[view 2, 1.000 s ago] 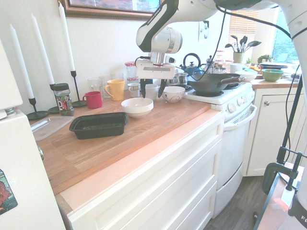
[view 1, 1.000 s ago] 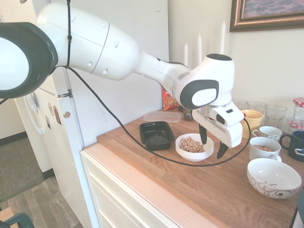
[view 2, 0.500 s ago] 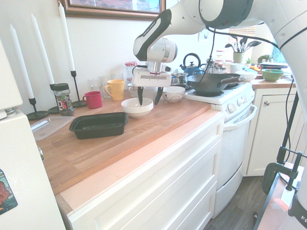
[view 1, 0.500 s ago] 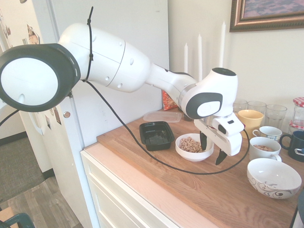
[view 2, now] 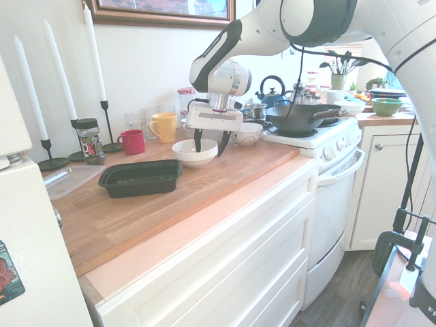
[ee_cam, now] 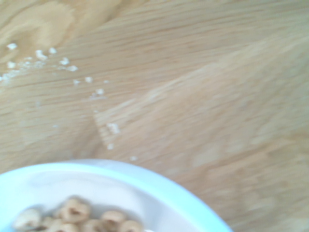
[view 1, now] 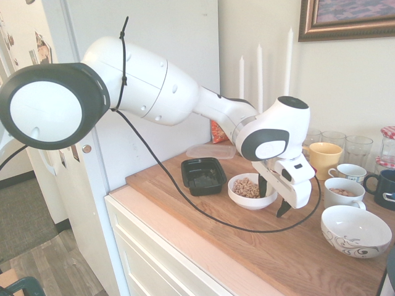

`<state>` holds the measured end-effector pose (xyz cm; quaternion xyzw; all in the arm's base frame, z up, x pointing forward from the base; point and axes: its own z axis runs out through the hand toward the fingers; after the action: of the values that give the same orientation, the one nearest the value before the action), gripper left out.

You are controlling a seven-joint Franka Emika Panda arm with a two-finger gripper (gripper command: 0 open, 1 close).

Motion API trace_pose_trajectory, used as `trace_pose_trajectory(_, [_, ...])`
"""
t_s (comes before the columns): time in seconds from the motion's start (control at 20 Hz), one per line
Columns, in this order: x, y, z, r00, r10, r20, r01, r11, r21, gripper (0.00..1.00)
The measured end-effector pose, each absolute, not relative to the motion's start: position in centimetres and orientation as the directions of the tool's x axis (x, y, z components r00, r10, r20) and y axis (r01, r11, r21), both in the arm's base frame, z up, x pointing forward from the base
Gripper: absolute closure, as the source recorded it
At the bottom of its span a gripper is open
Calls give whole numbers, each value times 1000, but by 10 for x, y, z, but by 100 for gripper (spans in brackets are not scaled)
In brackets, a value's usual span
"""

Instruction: Put the cereal into the box

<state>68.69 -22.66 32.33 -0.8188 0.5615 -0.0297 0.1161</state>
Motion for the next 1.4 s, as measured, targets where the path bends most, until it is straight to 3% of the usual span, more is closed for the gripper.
trace_pose_trajectory(0.1, [688,-222,323,365,-925,-102,-912,-333,-239,0])
trace_pose_trajectory(0.15, [689,-220,323,365,-924,-113,-911,-329,-249,100])
trace_pose_trajectory(1.4, [691,-211,316,367,-914,-174,-913,-318,-254,100])
